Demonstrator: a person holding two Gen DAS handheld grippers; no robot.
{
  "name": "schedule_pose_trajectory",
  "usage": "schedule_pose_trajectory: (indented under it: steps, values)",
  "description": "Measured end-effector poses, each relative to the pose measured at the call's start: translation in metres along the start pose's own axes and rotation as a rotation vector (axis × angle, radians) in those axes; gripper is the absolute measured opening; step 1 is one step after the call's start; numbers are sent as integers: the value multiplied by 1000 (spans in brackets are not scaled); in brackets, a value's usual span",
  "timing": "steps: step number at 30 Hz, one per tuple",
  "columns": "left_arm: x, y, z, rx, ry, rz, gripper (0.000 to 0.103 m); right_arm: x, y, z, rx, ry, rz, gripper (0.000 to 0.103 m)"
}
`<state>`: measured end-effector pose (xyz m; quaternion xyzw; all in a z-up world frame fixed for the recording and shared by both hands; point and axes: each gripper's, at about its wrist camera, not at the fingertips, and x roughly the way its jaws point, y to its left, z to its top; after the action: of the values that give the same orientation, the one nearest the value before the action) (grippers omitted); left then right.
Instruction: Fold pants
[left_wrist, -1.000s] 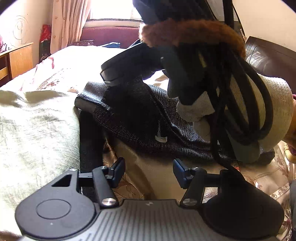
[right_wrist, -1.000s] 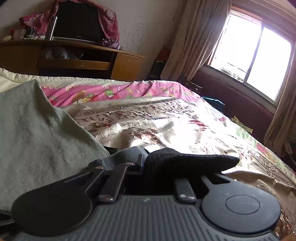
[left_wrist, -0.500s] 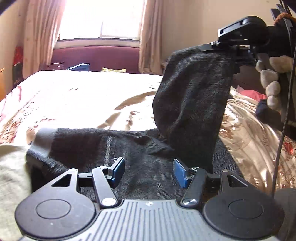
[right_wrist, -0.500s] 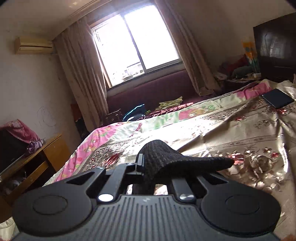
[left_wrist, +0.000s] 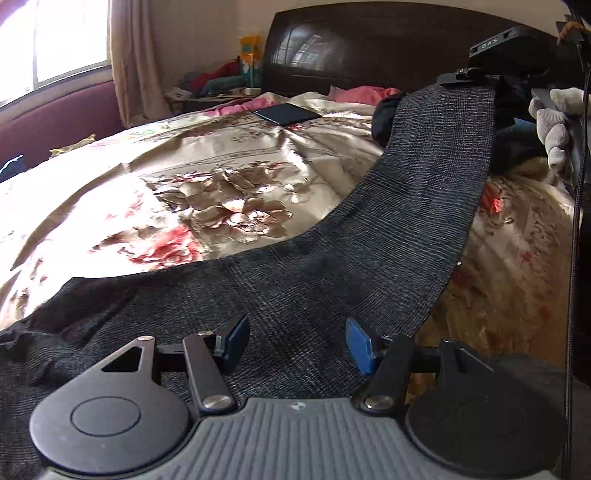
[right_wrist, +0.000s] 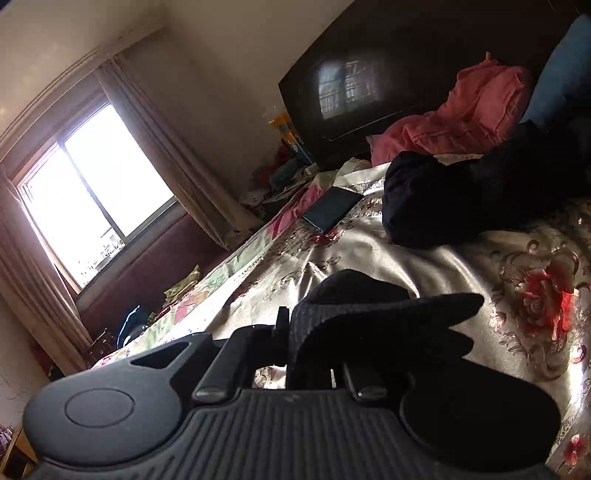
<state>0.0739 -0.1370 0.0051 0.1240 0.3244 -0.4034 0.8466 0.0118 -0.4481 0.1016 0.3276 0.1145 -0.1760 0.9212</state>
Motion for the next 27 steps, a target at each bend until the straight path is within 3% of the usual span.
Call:
schedule_pose_trajectory:
  steps: [4,9,13,17,20,24,27]
  values:
    - [26,-14,-2,6,71,-46,70,9,7,-11,-52,42,27,6]
    - [15,-3,-13,-2,71,-49,70,26,85,-50,-220,137,145,6]
    - [-23,28,-24,-8,33,9,70,37,175,-97,-366,226,300,6]
    - [-77,70,-56,-97,15,134,71,46,260,-162,-564,301,411,6]
    - [-109,99,-79,-198,1,251,72,40,324,-243,-903,330,494,6]
    - [-155,137,-105,-392,-68,303,73,10,361,-388,-1568,205,590,6]
    - [-165,139,-129,-349,-16,373,80,0,357,-429,-1703,224,655,9]
